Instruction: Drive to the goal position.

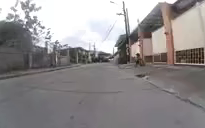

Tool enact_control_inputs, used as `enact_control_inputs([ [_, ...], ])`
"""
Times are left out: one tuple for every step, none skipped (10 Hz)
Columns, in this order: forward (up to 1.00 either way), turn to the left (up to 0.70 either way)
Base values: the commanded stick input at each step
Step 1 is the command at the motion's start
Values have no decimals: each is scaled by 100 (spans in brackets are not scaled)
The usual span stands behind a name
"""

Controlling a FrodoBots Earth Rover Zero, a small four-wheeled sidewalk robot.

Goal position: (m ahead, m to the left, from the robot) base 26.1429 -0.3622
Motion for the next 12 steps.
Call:
enact_control_inputs([
  [68,0],
  [68,0],
  [68,-17],
  [68,-33],
  [68,-31],
  [68,-17],
  [68,0],
  [68,0],
  [68,0],
  [68,0],
  [68,0],
  [68,0],
])
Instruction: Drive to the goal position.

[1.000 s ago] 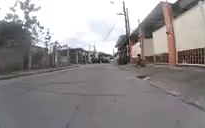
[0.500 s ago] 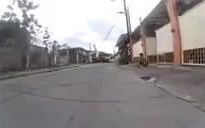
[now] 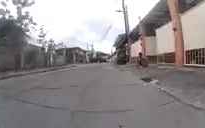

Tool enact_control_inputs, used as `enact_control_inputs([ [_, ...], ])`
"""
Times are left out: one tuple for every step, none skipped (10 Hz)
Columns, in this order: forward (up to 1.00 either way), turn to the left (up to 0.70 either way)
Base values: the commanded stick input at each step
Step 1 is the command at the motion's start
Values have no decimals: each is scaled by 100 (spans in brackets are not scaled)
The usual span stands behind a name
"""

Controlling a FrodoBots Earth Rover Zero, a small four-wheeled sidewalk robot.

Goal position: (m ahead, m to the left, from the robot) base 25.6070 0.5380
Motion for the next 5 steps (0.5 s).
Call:
enact_control_inputs([
  [68,0],
  [68,0],
  [68,0],
  [68,0],
  [68,0],
])
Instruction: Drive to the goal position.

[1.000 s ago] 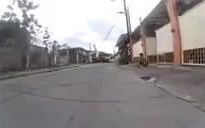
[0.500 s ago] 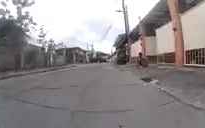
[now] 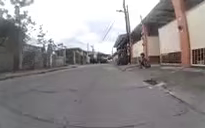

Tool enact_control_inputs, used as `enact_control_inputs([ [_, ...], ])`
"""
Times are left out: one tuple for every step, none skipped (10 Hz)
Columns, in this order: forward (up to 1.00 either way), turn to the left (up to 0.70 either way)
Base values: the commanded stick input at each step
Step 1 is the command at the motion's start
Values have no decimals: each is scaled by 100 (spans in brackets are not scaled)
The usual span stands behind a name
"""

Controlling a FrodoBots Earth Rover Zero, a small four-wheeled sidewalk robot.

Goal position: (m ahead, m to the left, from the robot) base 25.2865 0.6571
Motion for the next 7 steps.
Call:
enact_control_inputs([
  [68,0],
  [68,0],
  [68,0],
  [68,0],
  [68,0],
  [68,0],
  [68,0],
])
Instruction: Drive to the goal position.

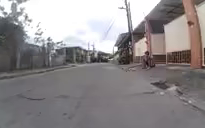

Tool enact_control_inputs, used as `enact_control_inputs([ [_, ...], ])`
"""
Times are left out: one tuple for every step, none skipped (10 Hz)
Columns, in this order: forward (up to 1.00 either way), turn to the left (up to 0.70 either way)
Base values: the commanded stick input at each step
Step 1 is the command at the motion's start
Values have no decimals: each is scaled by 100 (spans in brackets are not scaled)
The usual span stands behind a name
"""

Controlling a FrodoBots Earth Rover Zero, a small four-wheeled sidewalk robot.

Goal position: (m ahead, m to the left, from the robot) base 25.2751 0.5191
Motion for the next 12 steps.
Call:
enact_control_inputs([
  [68,0],
  [68,0],
  [68,0],
  [68,-2],
  [68,-25],
  [68,-34],
  [68,-23],
  [68,-1],
  [68,0],
  [68,0],
  [68,0],
  [68,0],
])
